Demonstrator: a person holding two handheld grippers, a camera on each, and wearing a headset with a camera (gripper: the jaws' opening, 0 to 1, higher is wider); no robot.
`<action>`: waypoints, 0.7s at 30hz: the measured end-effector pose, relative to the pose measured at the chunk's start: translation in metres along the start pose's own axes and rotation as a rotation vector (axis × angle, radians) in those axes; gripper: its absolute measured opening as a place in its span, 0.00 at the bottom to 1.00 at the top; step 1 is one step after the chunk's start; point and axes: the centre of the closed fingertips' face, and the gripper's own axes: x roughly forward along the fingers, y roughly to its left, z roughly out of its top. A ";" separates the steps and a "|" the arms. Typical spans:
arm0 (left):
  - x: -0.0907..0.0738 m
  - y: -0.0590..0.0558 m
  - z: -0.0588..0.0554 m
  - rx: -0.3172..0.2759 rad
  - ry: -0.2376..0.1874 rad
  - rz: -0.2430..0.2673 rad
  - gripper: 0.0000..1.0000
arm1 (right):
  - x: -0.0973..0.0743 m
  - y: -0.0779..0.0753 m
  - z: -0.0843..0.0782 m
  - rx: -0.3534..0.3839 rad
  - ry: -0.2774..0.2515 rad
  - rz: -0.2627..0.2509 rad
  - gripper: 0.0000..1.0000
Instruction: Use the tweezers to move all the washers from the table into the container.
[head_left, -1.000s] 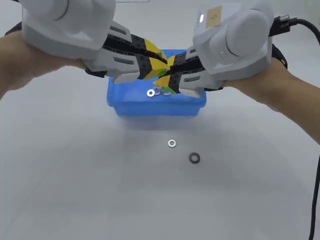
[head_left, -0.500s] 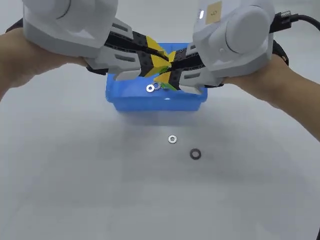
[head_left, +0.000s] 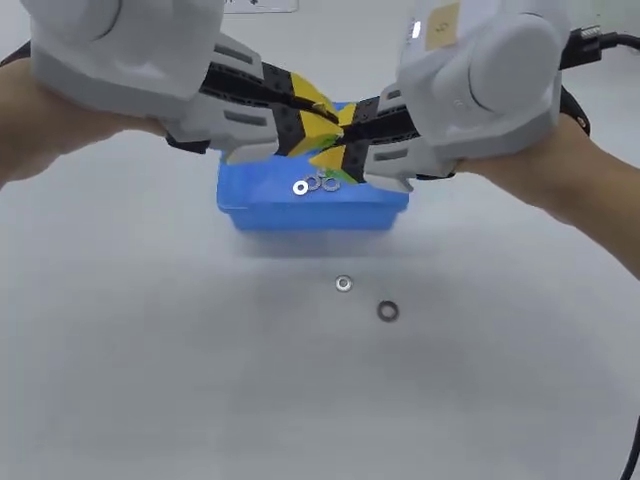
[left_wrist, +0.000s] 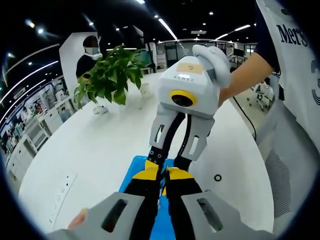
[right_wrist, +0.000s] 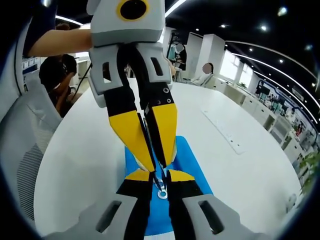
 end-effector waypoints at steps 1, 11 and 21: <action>-0.001 -0.002 0.002 0.002 -0.002 -0.001 0.08 | -0.002 0.001 0.001 -0.003 -0.001 -0.001 0.12; -0.017 -0.029 0.023 0.022 -0.018 0.001 0.08 | -0.029 0.028 0.015 -0.025 -0.012 -0.003 0.12; -0.028 -0.062 0.030 0.035 -0.019 -0.011 0.08 | -0.043 0.059 0.023 -0.025 -0.020 0.008 0.11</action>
